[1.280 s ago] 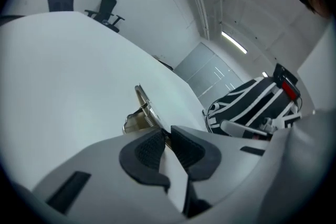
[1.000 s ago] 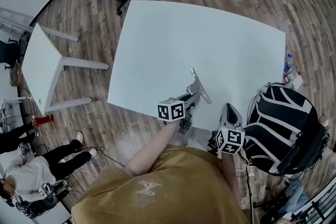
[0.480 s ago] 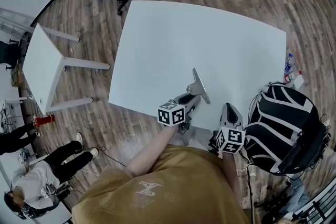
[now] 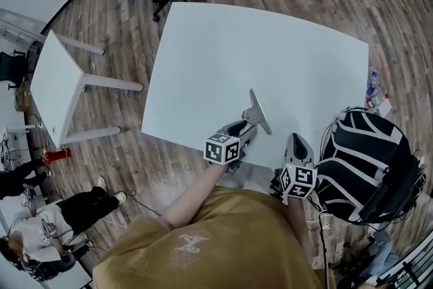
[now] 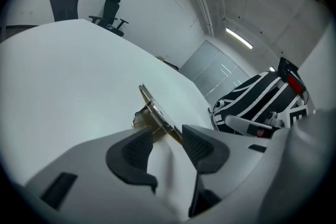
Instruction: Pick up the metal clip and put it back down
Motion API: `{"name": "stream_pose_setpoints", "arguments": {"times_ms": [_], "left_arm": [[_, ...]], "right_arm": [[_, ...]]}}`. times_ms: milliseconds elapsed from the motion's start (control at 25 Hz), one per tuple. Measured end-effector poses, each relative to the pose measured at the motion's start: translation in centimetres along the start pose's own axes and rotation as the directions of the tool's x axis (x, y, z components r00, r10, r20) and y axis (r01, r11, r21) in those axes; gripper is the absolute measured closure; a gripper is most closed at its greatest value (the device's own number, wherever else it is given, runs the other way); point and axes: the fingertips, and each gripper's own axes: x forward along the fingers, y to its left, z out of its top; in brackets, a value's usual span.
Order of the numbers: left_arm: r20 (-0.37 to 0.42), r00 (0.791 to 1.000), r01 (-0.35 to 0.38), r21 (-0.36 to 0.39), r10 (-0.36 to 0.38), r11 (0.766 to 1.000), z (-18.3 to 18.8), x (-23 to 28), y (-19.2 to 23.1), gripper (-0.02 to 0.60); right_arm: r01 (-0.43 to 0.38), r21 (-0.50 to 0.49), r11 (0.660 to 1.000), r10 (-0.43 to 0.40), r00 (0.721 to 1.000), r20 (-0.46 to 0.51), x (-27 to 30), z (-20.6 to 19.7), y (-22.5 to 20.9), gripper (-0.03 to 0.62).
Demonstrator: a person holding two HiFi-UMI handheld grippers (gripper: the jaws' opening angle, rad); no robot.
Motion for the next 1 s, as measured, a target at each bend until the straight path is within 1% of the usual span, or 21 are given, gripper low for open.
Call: {"name": "stream_pose_setpoints", "arguments": {"times_ms": [160,280,440,600,680,760,840,920,1000], "left_arm": [[-0.004,1.0,-0.024,0.012,0.024,1.0,-0.2,-0.7,0.5,0.407],[0.015,0.999,-0.033,0.014,0.033,0.999,0.1,-1.5,0.6,0.407],[0.038,0.998,-0.047,0.052,0.045,0.998,0.7,-2.2,0.5,0.408],[0.051,0.998,-0.034,0.054,0.031,0.998,1.0,-2.5,0.1,0.428],[0.065,0.998,-0.03,0.057,0.026,0.998,1.2,-2.7,-0.2,0.454],[0.082,0.996,-0.041,0.046,0.037,0.998,1.4,-2.9,-0.1,0.497],[0.102,0.994,-0.051,0.022,0.049,0.998,1.6,-3.0,0.0,0.572],[0.118,0.992,-0.053,0.015,0.051,0.998,1.7,-3.3,-0.1,0.574],[0.125,0.991,-0.052,0.023,0.049,0.998,1.8,-3.6,-0.2,0.574]], "right_arm": [[-0.004,-0.006,1.0,0.004,1.0,0.002,-0.1,0.2,0.2,0.585],[-0.002,-0.028,1.0,0.002,1.0,0.008,-0.3,0.6,0.2,0.585],[-0.005,-0.046,0.999,0.006,1.0,0.013,-0.4,0.9,0.1,0.585],[-0.006,-0.059,0.998,0.007,1.0,0.017,-0.5,1.3,0.3,0.585],[-0.005,-0.062,0.998,0.006,1.0,0.023,-0.6,1.6,0.3,0.585],[-0.003,-0.062,0.998,0.005,1.0,0.031,-0.7,1.9,0.2,0.585],[-0.002,-0.064,0.998,0.005,0.999,0.04,-0.8,2.1,0.1,0.585],[-0.001,-0.066,0.998,0.005,0.999,0.049,-1.0,2.4,0.1,0.585],[0.001,-0.067,0.998,0.003,0.998,0.058,-1.3,2.7,0.2,0.585]]}}
